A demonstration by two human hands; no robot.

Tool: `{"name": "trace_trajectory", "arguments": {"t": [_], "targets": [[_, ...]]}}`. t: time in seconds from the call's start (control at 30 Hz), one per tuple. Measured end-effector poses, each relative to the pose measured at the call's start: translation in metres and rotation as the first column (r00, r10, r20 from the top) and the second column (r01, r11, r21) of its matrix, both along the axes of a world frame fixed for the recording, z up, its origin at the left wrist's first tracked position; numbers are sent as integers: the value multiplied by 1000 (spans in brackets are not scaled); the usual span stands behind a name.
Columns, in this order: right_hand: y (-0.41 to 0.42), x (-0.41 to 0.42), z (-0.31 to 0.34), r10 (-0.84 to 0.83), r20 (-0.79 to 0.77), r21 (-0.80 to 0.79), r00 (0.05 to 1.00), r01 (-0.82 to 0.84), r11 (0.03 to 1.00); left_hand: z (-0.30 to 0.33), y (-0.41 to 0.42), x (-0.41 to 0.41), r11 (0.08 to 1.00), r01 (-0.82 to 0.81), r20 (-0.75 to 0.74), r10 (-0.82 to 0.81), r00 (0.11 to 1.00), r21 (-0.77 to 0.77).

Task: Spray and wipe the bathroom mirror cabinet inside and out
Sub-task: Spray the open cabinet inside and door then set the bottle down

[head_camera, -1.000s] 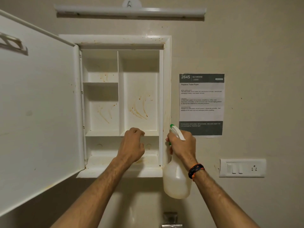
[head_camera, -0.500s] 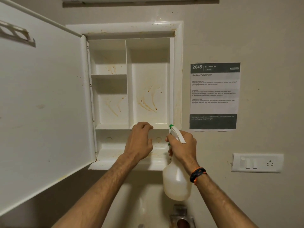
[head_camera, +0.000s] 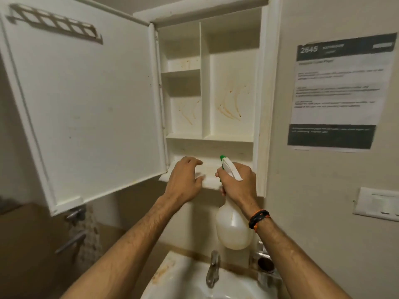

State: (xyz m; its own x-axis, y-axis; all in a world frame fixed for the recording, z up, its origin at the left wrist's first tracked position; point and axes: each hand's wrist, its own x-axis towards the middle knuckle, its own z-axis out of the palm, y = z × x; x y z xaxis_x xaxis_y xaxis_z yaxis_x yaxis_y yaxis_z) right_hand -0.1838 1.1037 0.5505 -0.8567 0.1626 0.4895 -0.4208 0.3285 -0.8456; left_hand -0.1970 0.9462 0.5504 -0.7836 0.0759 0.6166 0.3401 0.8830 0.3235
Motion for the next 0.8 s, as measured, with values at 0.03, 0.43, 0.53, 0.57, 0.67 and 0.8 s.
{"name": "trace_trajectory", "arguments": {"t": [0.03,0.43,0.53,0.57,0.67,0.8], "targets": [[-4,2,-6,34,5,15,999,-34,999,-6,-4,8,1000,-28,26,28,999,2],[-139,46,-108,418,175,129,891,-442,888,-105,-133,148,902,-431,342,402,849,11],[-190,64,-132,498,208,162,842,-532,831,-134,-182,186,838,-541,442,461,770,68],[-214,72,-141,524,215,190,824,-562,805,-146,-204,202,807,-583,475,480,737,89],[-279,94,-168,595,269,219,758,-649,728,-183,-268,241,721,-679,564,508,651,136],[-369,120,-205,644,361,250,674,-736,630,-228,-358,286,598,-778,658,510,555,193]]}}
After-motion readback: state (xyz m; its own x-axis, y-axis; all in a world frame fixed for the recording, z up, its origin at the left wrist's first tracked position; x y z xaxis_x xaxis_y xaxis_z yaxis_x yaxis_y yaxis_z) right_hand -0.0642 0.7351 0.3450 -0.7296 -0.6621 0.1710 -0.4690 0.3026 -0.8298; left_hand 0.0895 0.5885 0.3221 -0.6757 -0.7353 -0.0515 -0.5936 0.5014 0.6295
